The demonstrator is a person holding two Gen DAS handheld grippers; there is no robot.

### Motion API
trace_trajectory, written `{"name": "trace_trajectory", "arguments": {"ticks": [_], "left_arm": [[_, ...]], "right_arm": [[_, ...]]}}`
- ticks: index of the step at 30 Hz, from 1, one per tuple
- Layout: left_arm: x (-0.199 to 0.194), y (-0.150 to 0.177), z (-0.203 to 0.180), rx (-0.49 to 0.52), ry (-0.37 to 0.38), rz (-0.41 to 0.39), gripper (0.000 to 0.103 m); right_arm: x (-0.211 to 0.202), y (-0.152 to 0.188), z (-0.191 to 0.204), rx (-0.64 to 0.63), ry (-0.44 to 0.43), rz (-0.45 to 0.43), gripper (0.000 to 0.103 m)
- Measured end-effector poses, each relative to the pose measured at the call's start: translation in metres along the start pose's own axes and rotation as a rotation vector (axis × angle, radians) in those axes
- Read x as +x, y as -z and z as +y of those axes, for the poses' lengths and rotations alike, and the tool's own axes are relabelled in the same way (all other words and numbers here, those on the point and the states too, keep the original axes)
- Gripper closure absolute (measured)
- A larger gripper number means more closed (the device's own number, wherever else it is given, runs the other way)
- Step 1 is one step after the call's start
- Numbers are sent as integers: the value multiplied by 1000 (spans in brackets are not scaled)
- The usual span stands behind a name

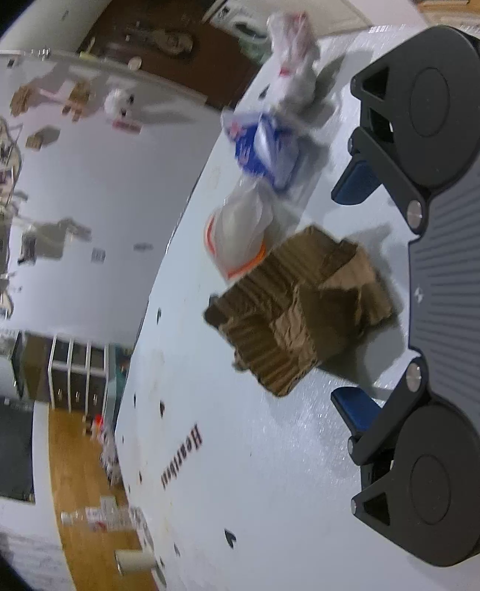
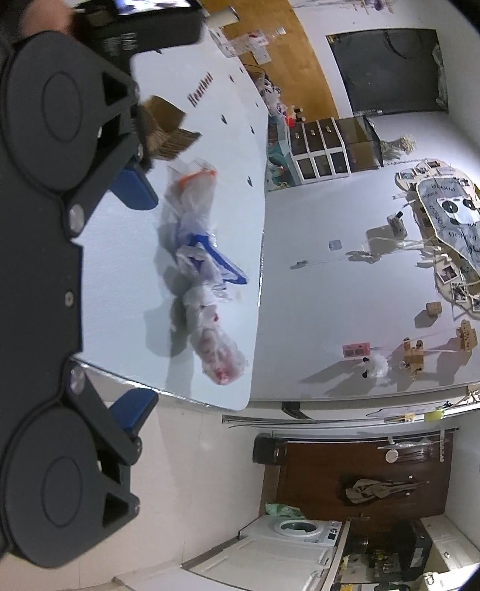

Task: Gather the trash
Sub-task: 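Grasp the brown cardboard box with the left tool while the right grasps the white bag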

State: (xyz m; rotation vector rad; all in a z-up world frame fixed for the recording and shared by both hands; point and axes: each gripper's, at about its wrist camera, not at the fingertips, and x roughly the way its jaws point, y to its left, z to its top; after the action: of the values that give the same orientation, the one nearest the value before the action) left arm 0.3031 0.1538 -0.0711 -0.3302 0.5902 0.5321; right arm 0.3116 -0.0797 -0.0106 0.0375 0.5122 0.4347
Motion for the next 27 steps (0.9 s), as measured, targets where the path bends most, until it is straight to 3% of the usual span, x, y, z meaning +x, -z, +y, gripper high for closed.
{"name": "trace_trajectory", "arguments": {"ticks": [3,6,13,17,23,27], "left_arm": [[8,-2,-2,14,-39,-14,0],[12,-5,-3,22,-13,-14,0],[24,-13,-4,42,46,-14,3],[28,-17,-2,42,66,-19,6],[29,-18,-1,48,88,-26,17],[28,-17,-1,47,103,-33,29]], "right_arm": [[19,-12,-4,50,-6,0,0],[38,-24,-10,107,0,1,1],[86,-40,-32,274,34,30,16],[113,-40,-35,368,38,47,18],[150,-33,-40,511,68,51,22],[168,-30,-37,501,110,44,28]]}}
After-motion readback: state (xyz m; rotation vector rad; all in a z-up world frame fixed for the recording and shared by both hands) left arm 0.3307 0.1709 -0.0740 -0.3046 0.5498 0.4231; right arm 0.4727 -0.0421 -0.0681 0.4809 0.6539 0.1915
